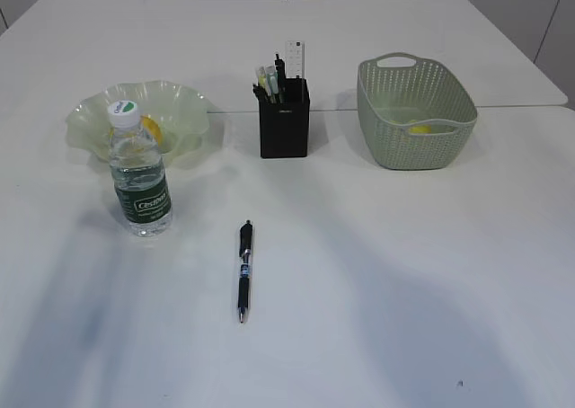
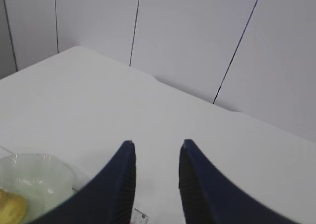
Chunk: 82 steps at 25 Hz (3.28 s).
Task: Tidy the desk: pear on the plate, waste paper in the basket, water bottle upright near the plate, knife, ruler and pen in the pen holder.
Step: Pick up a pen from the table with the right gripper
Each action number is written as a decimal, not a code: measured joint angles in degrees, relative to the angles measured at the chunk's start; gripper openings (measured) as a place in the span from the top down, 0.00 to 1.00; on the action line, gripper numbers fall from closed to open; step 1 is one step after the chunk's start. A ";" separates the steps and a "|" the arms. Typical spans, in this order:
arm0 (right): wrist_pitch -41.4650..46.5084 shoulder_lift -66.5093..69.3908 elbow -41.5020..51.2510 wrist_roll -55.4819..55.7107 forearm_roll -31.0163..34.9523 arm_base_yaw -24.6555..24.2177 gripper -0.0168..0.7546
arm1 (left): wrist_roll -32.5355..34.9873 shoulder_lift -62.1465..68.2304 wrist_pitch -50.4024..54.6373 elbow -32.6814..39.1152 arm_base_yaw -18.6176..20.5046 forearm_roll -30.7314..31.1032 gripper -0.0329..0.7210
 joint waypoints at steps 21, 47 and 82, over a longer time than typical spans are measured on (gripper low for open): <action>-41.21 -22.90 68.38 1.95 3.43 0.00 0.68 | 0.00 0.00 -0.72 0.00 0.00 -0.34 0.50; -53.74 -24.99 94.78 10.76 3.72 0.00 0.68 | 0.00 0.00 -2.69 0.00 0.00 5.01 0.50; -31.38 -24.23 89.94 18.29 11.86 8.50 0.68 | 0.00 0.00 -2.57 0.00 0.00 0.45 0.50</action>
